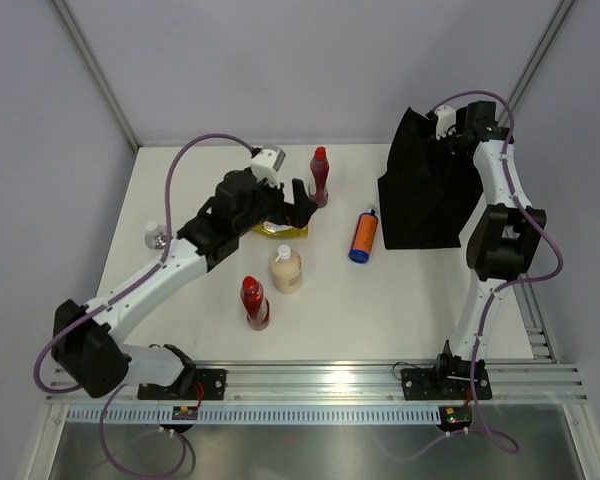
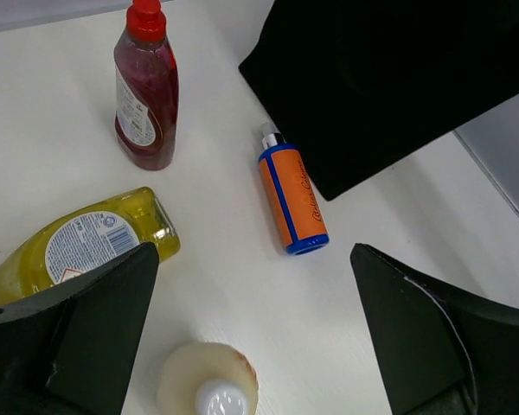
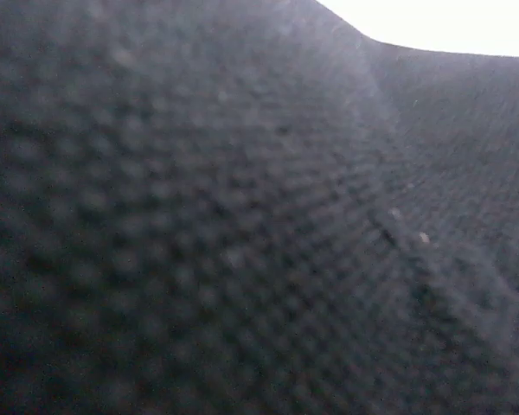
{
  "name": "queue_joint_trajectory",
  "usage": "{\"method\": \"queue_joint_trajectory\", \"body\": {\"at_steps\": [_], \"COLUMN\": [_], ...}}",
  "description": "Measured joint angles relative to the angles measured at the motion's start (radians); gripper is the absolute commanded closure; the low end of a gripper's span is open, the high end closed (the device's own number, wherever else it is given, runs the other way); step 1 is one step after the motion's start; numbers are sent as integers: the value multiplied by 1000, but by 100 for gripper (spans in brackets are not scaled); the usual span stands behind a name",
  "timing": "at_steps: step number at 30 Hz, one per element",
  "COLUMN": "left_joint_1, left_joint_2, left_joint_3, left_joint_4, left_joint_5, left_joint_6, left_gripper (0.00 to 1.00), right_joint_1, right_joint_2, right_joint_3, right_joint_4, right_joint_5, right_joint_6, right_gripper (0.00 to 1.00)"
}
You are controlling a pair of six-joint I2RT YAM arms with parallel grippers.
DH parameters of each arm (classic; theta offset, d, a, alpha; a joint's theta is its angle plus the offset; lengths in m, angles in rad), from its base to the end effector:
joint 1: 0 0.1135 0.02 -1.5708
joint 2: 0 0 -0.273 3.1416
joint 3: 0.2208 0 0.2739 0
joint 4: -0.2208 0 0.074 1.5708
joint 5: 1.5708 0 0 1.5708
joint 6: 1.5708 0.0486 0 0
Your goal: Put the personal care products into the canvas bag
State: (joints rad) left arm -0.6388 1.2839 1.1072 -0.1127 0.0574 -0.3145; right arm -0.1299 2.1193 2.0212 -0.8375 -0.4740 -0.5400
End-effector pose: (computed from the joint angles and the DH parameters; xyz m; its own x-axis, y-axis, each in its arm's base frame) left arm 0.2663 -0.2013 0.3525 -0.4157 -0.0760 -0.9063 0.5372 0.7836 -0.3120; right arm 0.5024 -0.0433 0.2856 -0.6058 -0.3822 -0.6978 -0.5418 0.8404 0.0101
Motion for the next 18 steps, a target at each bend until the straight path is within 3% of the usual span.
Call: {"method": "queue_joint_trajectory", "body": {"at_steps": [3,5,11,18], "left_joint_1": [-31,-44,-51,-51], "left_joint_2": [119,191,412,580], "left_joint_3": [86,138,293,370], "left_joint_4": [-17,-30,-33,19], "left_joint_5": [-62,-103,-223,-309], "left_joint_6": [0,-2,-12,-18], "left_gripper": [1,1,1,1], "right_joint_1": [0,-2,-1,-5], "right_joint_2": [2,0,-82,-250], "right_joint_3": [18,47,170,309], "right_joint_4": [-16,-34,-104,-192], "right_joint_5": [-23,-56,-150,-231], "right_joint_6": [16,37,86,121], "right_gripper": [12,1,1,0]}}
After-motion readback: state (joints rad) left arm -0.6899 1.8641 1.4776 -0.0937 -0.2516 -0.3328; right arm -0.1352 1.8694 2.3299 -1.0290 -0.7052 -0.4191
